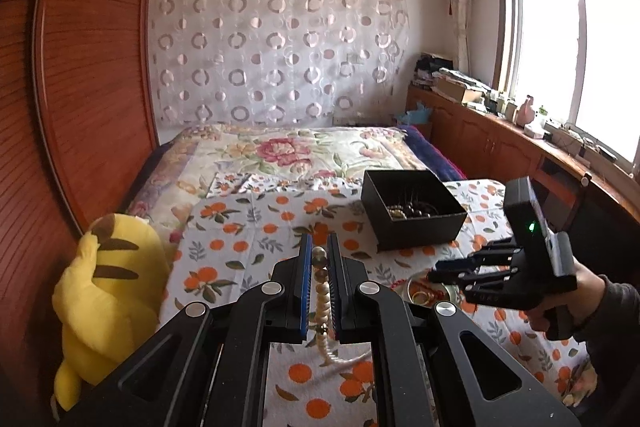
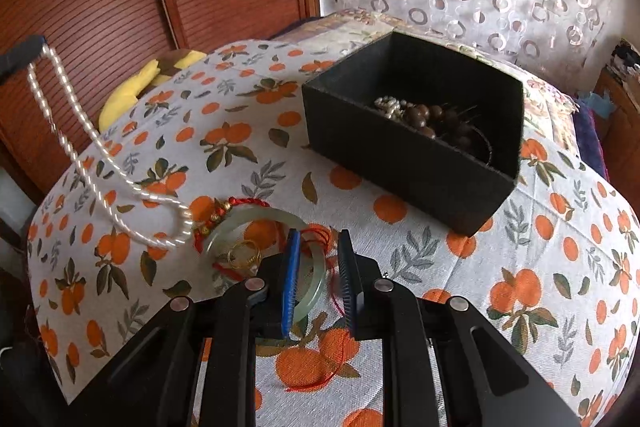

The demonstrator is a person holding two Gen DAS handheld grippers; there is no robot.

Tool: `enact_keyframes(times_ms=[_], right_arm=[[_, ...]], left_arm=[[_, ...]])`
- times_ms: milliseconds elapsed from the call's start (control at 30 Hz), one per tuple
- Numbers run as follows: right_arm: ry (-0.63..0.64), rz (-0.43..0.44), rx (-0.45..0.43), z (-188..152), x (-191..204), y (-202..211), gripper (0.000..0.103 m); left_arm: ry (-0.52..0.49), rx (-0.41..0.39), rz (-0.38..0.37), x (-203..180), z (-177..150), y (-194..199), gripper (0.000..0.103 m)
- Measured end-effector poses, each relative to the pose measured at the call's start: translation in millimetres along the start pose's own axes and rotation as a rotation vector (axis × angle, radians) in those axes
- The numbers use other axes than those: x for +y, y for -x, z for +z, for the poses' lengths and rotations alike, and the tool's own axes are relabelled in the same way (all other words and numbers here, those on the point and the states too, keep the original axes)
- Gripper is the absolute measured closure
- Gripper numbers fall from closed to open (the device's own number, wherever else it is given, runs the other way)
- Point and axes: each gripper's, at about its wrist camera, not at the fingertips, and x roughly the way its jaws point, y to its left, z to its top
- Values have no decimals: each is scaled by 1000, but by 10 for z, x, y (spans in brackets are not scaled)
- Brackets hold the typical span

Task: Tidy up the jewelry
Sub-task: 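Lift the pearls with the left gripper while the right gripper grasps the jade bangle, then carry pearls into the box with the left gripper while the right gripper carries the bangle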

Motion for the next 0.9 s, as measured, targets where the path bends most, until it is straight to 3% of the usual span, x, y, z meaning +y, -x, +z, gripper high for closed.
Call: enact_keyframes(times_ms=[167, 200, 233, 567, 900], right_arm=[[17, -7, 5, -11, 17, -30, 82], [32, -15, 2, -17, 31, -26, 92], [43, -16, 2, -23, 44, -23, 94], [74, -68, -96, -38, 129, 303, 95], [41, -93, -187, 60, -63, 727, 95]], left_arm=[[-9, -8, 2, -29, 51, 7, 96], [-10, -8, 1, -40, 61, 1, 96], [-12, -8, 0, -56, 73, -3, 96], [-16, -25, -22, -118, 221, -34, 96], [-58, -62, -44, -312, 554, -82, 96]])
